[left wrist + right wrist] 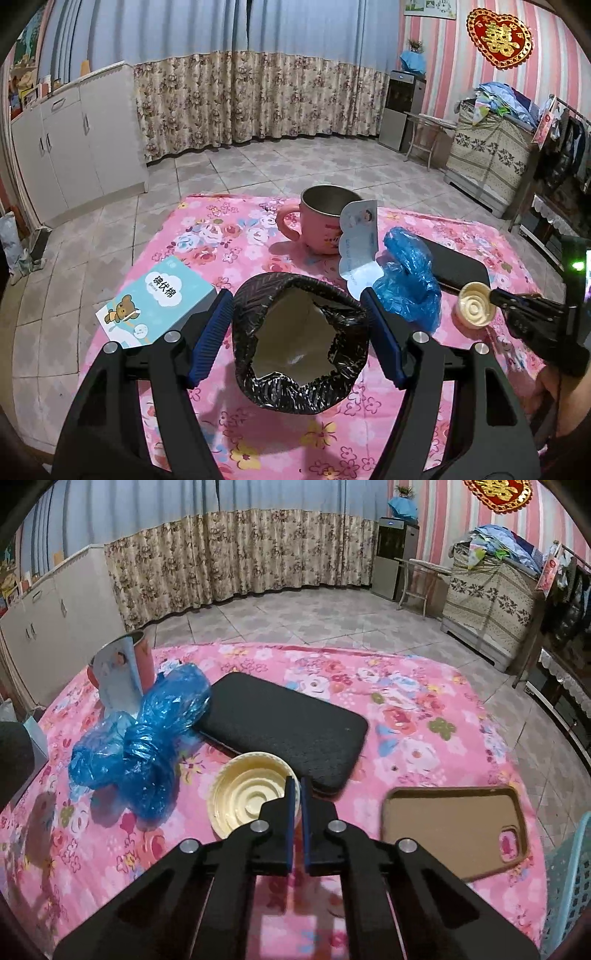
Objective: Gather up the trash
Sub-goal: 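Carry the black bag and cream lid over the light-blue basket, then open the left tool to drop the black bag while the right tool releases the lid, then move both tools back over the items on the bedspread, then grasp the blue plastic bag with the left tool while the right tool grasps the printed white card, then carry the blue bag and white card over the light-blue basket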
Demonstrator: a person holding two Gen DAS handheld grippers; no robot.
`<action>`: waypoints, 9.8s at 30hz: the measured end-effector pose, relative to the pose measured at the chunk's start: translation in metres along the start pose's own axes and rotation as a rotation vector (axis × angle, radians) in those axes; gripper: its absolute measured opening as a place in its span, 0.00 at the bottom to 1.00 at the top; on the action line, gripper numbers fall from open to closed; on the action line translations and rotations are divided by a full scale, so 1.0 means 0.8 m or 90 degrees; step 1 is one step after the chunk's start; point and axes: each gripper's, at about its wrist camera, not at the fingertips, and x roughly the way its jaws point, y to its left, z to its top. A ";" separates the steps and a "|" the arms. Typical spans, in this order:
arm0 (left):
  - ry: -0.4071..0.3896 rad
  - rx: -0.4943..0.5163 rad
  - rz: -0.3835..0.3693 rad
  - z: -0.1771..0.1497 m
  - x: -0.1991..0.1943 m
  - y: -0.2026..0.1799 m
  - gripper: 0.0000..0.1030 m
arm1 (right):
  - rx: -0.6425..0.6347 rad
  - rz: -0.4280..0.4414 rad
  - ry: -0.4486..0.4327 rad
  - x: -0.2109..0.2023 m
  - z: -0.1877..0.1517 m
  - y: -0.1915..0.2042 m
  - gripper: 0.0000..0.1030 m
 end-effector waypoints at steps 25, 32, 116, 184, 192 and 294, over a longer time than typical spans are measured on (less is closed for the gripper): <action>-0.059 0.089 -0.088 -0.008 -0.086 -0.143 0.67 | 0.061 -0.062 -0.086 -0.190 -0.061 -0.190 0.03; -0.083 0.112 -0.128 -0.011 -0.116 -0.208 0.67 | 0.096 -0.078 -0.131 -0.226 -0.078 -0.232 0.03; -0.121 0.221 -0.171 -0.053 -0.129 -0.370 0.95 | 0.307 -0.234 -0.116 -0.190 -0.160 -0.403 0.71; 0.016 0.034 0.026 0.021 0.017 0.005 0.21 | 0.013 0.007 -0.109 -0.052 -0.011 -0.002 0.92; -0.013 -0.034 0.042 0.036 -0.006 0.067 0.21 | -0.071 0.052 -0.095 -0.014 0.013 0.104 0.92; 0.034 0.336 -0.420 -0.132 -0.088 -0.583 0.25 | 0.272 -0.213 -0.155 -0.256 -0.171 -0.451 0.07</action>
